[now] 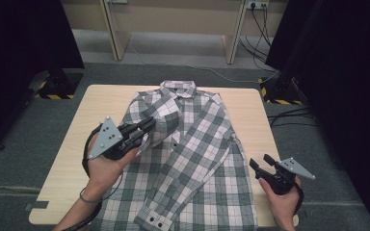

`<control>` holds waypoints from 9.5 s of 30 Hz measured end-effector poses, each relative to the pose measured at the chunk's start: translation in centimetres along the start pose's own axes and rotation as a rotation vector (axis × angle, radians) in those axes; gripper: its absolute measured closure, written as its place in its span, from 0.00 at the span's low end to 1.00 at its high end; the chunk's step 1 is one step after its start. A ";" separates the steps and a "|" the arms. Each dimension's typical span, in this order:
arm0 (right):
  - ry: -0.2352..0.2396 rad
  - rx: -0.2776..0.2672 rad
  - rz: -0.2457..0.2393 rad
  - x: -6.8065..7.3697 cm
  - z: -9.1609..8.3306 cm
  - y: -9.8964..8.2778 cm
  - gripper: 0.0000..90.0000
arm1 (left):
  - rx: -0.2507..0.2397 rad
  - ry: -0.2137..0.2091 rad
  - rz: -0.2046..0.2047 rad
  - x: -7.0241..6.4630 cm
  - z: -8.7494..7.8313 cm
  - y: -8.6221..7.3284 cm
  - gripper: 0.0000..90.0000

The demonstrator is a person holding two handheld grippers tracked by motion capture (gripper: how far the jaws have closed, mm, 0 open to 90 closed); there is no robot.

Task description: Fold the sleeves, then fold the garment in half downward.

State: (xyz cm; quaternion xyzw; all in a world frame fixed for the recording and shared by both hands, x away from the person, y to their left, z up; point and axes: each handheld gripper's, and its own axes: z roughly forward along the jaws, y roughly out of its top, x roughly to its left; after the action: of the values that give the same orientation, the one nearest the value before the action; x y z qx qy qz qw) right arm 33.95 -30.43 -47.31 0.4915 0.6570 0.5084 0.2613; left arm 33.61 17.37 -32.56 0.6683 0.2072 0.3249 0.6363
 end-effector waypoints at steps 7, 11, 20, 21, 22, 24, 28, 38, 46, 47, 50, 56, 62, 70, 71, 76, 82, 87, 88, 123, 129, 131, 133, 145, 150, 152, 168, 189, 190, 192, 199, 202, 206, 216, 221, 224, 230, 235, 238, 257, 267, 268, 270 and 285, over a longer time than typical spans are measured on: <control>0.000 0.000 -0.001 0.0 0.0 0.0 0.37 | 0.036 -0.030 -0.001 -1.2 0.8 -1.3 0.94; 0.000 0.000 -0.002 0.0 0.0 0.0 0.37 | 0.058 -0.044 0.001 -1.8 1.2 -2.1 0.94; 0.000 -0.002 -0.002 0.0 0.0 0.0 0.37 | 0.087 -0.060 0.017 -3.0 1.9 -3.2 0.94; 0.000 -0.002 -0.002 0.0 0.0 0.0 0.37 | 0.089 -0.062 0.017 -3.1 1.9 -3.3 0.94; 0.000 -0.002 -0.002 0.0 0.0 0.0 0.37 | 0.093 -0.064 0.016 -3.2 2.0 -3.4 0.94; 0.000 -0.001 -0.002 0.0 0.0 0.0 0.37 | 0.098 -0.068 0.015 -3.4 2.0 -3.6 0.94; 0.001 0.000 -0.002 0.0 0.0 0.0 0.37 | 0.108 -0.077 0.016 -3.8 2.1 -3.9 0.94; 0.000 0.000 -0.004 0.0 0.0 0.0 0.37 | 0.134 -0.115 0.016 -5.2 2.4 -4.7 0.93; 0.000 0.001 -0.003 0.0 0.0 0.0 0.37 | 0.164 -0.140 0.007 -6.1 2.3 -5.8 0.93; 0.000 0.002 -0.003 0.0 0.0 0.0 0.37 | 0.168 -0.144 0.007 -6.2 2.3 -6.0 0.93; -0.001 0.002 -0.005 0.0 0.0 0.0 0.37 | 0.175 -0.151 0.002 -6.5 2.3 -6.3 0.93; -0.001 0.002 -0.003 0.0 0.0 0.0 0.37 | 0.199 -0.179 -0.004 -7.1 2.3 -6.9 0.93; 0.000 0.002 -0.001 0.0 0.0 0.0 0.37 | 0.256 -0.252 -0.041 -8.0 2.3 -7.6 0.85; -0.001 0.003 -0.003 0.0 0.0 0.0 0.37 | 0.240 -0.276 -0.048 -8.7 1.0 -7.1 0.62; -0.002 0.003 -0.005 0.0 0.0 0.0 0.37 | 0.239 -0.268 -0.048 -8.5 0.9 -7.0 0.60; -0.003 0.007 -0.002 0.1 0.1 0.0 0.37 | 0.243 -0.219 -0.053 -7.2 0.5 -7.2 0.56; 0.000 0.010 0.000 0.2 0.1 0.0 0.37 | 0.318 -0.202 -0.122 -5.7 1.9 -8.6 0.55; 0.003 0.004 0.002 0.2 0.1 0.0 0.37 | 0.407 -0.254 -0.191 -5.8 3.1 -9.9 0.55; 0.004 0.004 0.003 0.1 0.1 0.0 0.37 | 0.427 -0.264 -0.196 -6.0 3.2 -10.1 0.55; 0.001 0.008 -0.006 0.2 0.1 0.0 0.37 | 0.590 -0.481 -0.165 -9.7 -0.9 -11.2 0.52; 0.001 0.006 -0.004 0.2 0.1 0.0 0.37 | 0.578 -0.492 -0.148 -10.0 -1.4 -11.3 0.51; 0.001 0.007 -0.006 0.2 0.1 0.0 0.37 | 0.578 -0.494 -0.146 -10.1 -1.6 -11.4 0.51; 0.000 0.007 -0.006 0.3 0.1 0.0 0.37 | 0.578 -0.502 -0.143 -10.3 -1.7 -11.4 0.51; 0.001 0.010 -0.008 0.2 0.1 0.0 0.37 | 0.526 -0.472 -0.189 -9.9 -2.4 -10.9 0.43; 0.005 0.015 -0.002 0.2 0.2 0.0 0.36 | 0.479 -0.318 -0.226 -7.8 -3.2 -11.1 0.28; 0.006 0.015 -0.005 0.2 0.2 0.0 0.36 | 0.454 -0.249 -0.250 -6.6 -3.8 -11.3 0.25; 0.018 0.043 -0.011 0.2 0.4 0.1 0.32 | 0.340 0.148 -0.316 1.0 -9.1 -12.8 0.23; 0.019 0.111 -0.032 0.1 2.0 2.2 0.36 | 0.487 0.217 -0.313 5.5 -7.2 -13.4 0.26; 0.021 0.130 -0.036 0.1 2.3 2.6 0.39 | 0.522 0.224 -0.302 6.1 -6.7 -13.6 0.27; 0.016 0.164 -0.049 0.0 3.0 3.2 0.45 | 0.608 0.216 -0.290 7.3 -5.5 -14.0 0.29; -0.001 0.328 -0.068 0.5 5.6 3.7 0.55 | 0.755 0.188 -0.286 9.0 -3.2 -15.6 0.31; -0.008 0.359 -0.063 0.6 6.1 3.5 0.57 | 0.769 0.203 -0.296 9.4 -3.3 -16.2 0.33; -0.020 0.383 -0.075 0.6 6.6 3.3 0.61 | 0.776 0.197 -0.320 9.8 -3.7 -17.1 0.40; -0.074 0.430 -0.121 1.1 7.8 3.4 0.67 | 0.773 0.206 -0.308 10.8 -4.0 -17.2 0.57; -0.063 0.436 -0.111 1.3 8.0 3.3 0.84 | 0.780 0.227 -0.267 10.9 -4.1 -17.2 0.74; -0.048 0.445 -0.109 1.4 8.0 3.4 0.93 | 0.775 0.251 -0.248 10.8 -4.3 -17.3 0.85; -0.045 0.454 -0.100 1.0 7.9 3.5 0.96 | 0.759 0.268 -0.264 10.5 -4.8 -17.4 0.95; -0.041 0.464 -0.099 0.8 7.2 3.4 0.97 | 0.769 0.266 -0.248 9.6 -5.6 -17.1 0.99; -0.032 0.469 -0.092 0.9 6.7 3.3 0.98 | 0.765 0.275 -0.229 8.8 -6.2 -17.0 0.99; -0.039 0.474 -0.123 1.1 6.2 3.1 0.98 | 0.717 0.299 -0.325 10.6 -6.0 -17.8 0.56; -0.036 0.468 -0.110 1.0 6.1 3.0 0.98 | 0.772 0.252 -0.287 10.2 -4.2 -17.2 0.97; -0.036 0.471 -0.108 1.0 6.1 3.0 0.98 | 0.768 0.260 -0.298 10.1 -4.2 -17.2 0.97; -0.032 0.473 -0.115 1.0 6.0 3.0 0.98 | 0.760 0.263 -0.315 10.0 -4.6 -17.2 0.97; 0.016 0.489 -0.150 2.8 0.3 0.9 0.98 | 0.752 0.207 -0.281 4.5 -10.5 -16.2 0.97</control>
State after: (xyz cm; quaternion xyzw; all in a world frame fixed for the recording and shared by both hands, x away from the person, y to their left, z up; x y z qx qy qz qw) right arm 33.49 -27.80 -46.09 0.4859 0.7971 0.3176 0.1665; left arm 31.68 29.65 -48.00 0.7832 0.4633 0.2021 0.3620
